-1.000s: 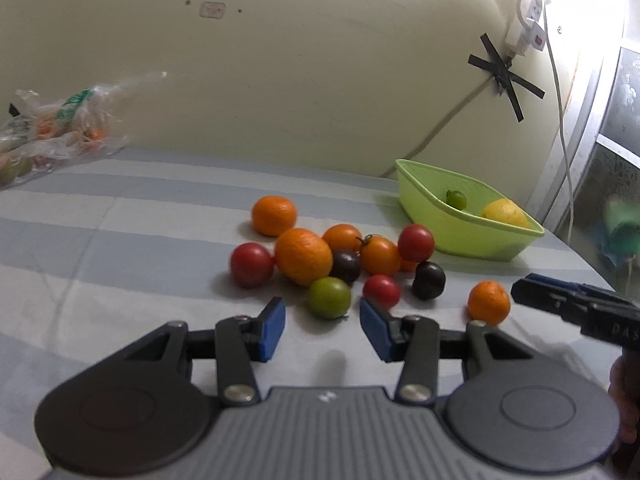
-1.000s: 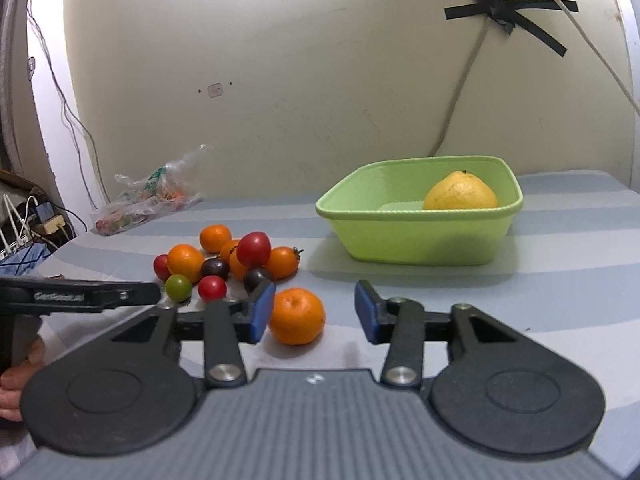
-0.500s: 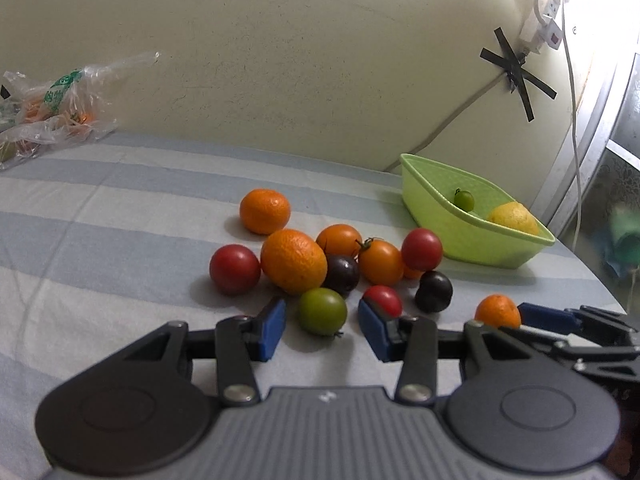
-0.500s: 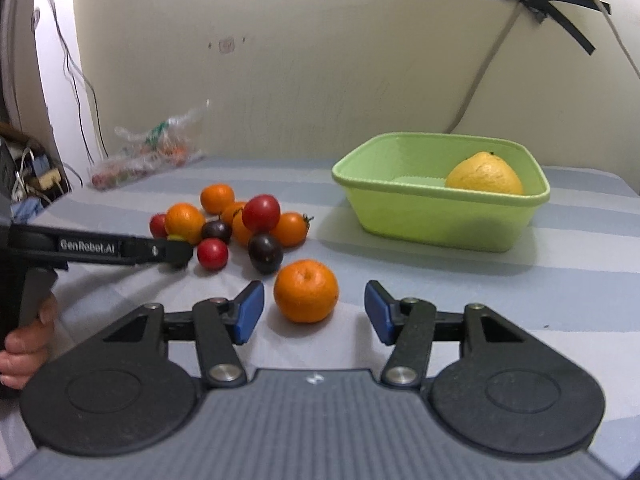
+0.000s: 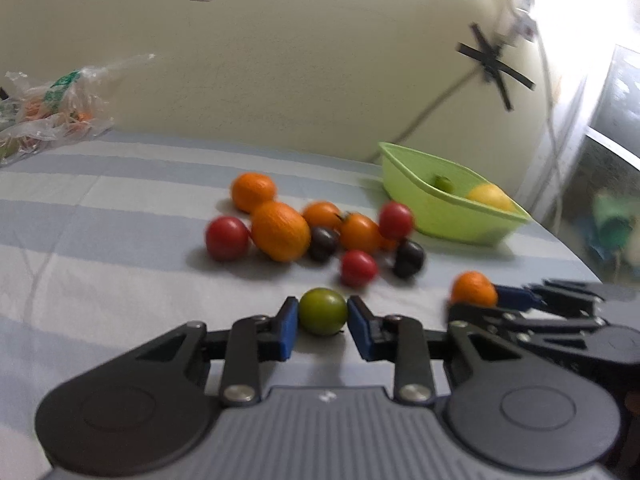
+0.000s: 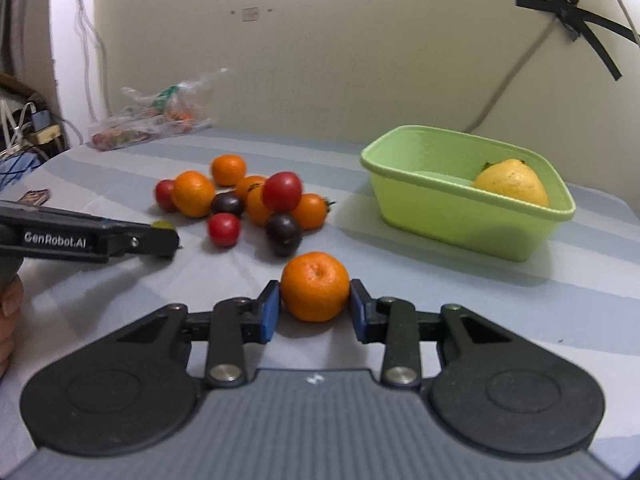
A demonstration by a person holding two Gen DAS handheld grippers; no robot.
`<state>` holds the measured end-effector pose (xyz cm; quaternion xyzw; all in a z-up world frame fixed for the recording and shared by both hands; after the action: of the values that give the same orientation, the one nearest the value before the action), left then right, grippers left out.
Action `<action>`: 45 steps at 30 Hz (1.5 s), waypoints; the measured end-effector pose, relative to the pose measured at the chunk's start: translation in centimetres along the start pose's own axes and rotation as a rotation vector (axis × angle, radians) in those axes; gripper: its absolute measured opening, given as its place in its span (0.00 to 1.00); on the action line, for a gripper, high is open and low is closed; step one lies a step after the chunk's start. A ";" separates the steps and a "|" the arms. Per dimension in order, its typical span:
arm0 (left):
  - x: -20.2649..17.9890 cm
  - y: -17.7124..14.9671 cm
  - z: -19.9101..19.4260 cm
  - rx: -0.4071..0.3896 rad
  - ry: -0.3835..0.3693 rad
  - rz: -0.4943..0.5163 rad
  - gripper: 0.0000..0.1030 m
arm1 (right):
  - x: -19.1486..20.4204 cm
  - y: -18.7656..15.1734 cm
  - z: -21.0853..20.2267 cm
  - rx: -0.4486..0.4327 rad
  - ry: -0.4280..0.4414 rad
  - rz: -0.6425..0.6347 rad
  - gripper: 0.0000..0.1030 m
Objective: Organize fruits
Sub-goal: 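Grasp an orange mandarin with the right gripper while the left gripper grasps a green tomato, then carry the mandarin and green tomato into the basket and open both grippers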
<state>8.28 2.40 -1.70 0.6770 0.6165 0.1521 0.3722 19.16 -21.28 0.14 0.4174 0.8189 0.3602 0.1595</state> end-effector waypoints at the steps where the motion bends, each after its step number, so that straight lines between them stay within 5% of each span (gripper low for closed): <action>1: -0.5 -0.5 -0.3 0.003 -0.011 0.019 0.26 | 0.2 -0.2 -0.2 0.000 0.007 -0.009 0.37; 9: -3.9 -2.5 -1.2 -0.003 -0.014 0.143 0.27 | 1.3 -2.9 -3.0 -0.015 0.042 -0.026 0.38; 27: -3.8 -2.1 -0.9 -0.002 -0.042 0.114 0.27 | 1.4 -2.8 -2.9 -0.025 0.051 0.000 0.37; 37: -6.6 9.3 2.1 -0.050 -0.151 0.118 0.27 | -4.5 2.5 -2.9 -0.206 -0.059 0.070 0.37; 45: -8.5 15.7 10.8 0.093 -0.190 0.072 0.27 | -8.1 5.3 1.0 -0.212 -0.117 0.104 0.38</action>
<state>25.15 -8.51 3.96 0.7265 0.5600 0.0717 0.3917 27.64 -25.19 2.96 0.4603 0.7427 0.4276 0.2316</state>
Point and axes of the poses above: each gripper's, at about its wrist camera, not at the fingertips, and z roughly the way its jaws point, x to its left, y to its top, the point moved 3 cm from there along z, roughly the way its jaws point, and after that the axes turned 9 degrees about x, right-handed, at the moved point
